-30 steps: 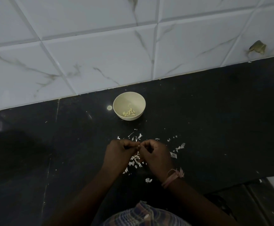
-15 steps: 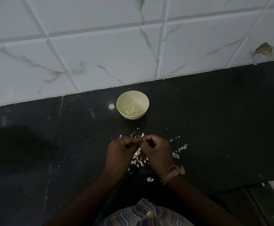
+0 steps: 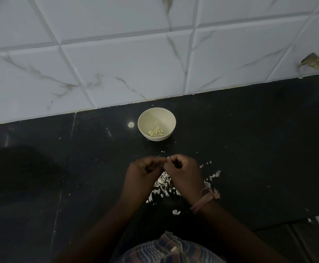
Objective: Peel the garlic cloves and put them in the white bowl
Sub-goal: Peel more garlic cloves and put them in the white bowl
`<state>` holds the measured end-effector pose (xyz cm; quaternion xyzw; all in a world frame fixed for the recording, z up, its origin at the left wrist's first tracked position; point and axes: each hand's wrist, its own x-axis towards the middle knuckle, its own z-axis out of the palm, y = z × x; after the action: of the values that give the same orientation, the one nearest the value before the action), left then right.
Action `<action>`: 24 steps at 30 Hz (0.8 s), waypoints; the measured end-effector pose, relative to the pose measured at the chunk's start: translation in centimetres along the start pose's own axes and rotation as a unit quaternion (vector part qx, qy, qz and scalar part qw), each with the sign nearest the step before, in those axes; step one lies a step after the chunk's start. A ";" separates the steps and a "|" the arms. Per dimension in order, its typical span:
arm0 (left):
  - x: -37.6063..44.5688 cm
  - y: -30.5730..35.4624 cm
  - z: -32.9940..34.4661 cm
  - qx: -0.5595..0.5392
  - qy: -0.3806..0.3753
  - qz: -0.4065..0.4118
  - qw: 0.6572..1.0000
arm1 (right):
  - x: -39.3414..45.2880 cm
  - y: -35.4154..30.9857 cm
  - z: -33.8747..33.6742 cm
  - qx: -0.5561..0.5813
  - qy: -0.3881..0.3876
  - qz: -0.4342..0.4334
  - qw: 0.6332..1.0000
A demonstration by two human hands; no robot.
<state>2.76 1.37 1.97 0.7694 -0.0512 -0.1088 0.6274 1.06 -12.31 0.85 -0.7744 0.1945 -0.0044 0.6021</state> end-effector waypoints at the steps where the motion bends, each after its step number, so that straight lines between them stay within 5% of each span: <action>1: 0.0 -0.2 0.2 -0.037 0.005 -0.010 0.999 | 0.1 -0.2 0.1 0.009 -0.002 0.009 1.000; 5: 0.1 -1.1 1.1 -0.211 0.046 -0.097 0.972 | -0.1 -0.6 0.2 0.098 -0.014 0.063 0.993; 13: 0.8 -1.1 0.9 -0.456 0.096 -0.197 0.863 | 0.0 0.3 0.3 0.190 0.001 0.119 0.975; 20: 0.7 -0.7 0.9 -0.470 0.080 -0.224 0.850 | 0.2 0.2 0.3 0.103 0.016 0.026 0.994; 24: 0.6 -1.1 0.8 -0.425 0.085 -0.207 0.877 | 0.2 -0.2 0.4 0.039 0.017 -0.031 0.999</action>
<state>3.14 0.67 0.72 0.4284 0.2137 -0.1815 0.8590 1.41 -11.95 0.84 -0.7556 0.1797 -0.0440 0.6284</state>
